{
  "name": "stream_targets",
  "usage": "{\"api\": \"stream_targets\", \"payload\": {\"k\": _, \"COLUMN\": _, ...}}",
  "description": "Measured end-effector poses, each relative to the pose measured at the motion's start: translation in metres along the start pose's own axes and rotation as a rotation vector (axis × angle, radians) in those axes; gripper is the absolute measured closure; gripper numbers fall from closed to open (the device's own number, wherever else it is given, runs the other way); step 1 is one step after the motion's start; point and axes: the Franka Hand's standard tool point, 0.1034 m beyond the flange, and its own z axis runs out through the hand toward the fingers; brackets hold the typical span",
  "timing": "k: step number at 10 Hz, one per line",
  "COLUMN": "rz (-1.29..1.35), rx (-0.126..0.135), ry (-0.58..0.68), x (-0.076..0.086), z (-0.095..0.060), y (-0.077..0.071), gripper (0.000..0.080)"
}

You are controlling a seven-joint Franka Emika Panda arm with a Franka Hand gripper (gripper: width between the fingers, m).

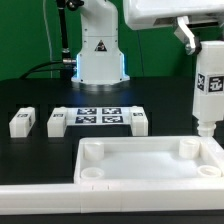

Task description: Assemble desk

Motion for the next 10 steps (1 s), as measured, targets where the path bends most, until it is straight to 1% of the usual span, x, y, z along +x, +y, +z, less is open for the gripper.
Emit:
{"api": "stream_targets", "payload": {"k": 2, "rz": -0.027, "rx": -0.006, "ry": 0.000, "x": 0.002, "z": 0.004, "y": 0.005, "gripper": 0.0509}}
{"api": "stream_targets", "payload": {"k": 3, "rz": -0.025, "rx": -0.005, "ry": 0.006, "x": 0.009, "z": 0.006, "y": 0.005, "gripper": 0.0509}}
{"api": "stream_targets", "payload": {"k": 4, "rz": -0.022, "rx": -0.005, "ry": 0.008, "x": 0.012, "z": 0.012, "y": 0.005, "gripper": 0.0509}}
{"api": "stream_targets", "payload": {"k": 5, "rz": -0.019, "rx": -0.005, "ry": 0.004, "x": 0.010, "z": 0.018, "y": 0.006, "gripper": 0.0509}}
{"api": "stream_targets", "payload": {"k": 8, "rz": -0.013, "rx": -0.009, "ry": -0.013, "x": -0.004, "z": 0.036, "y": 0.009, "gripper": 0.0509}}
{"api": "stream_targets", "payload": {"k": 10, "rz": -0.015, "rx": -0.006, "ry": -0.027, "x": -0.011, "z": 0.046, "y": 0.007, "gripper": 0.0509}}
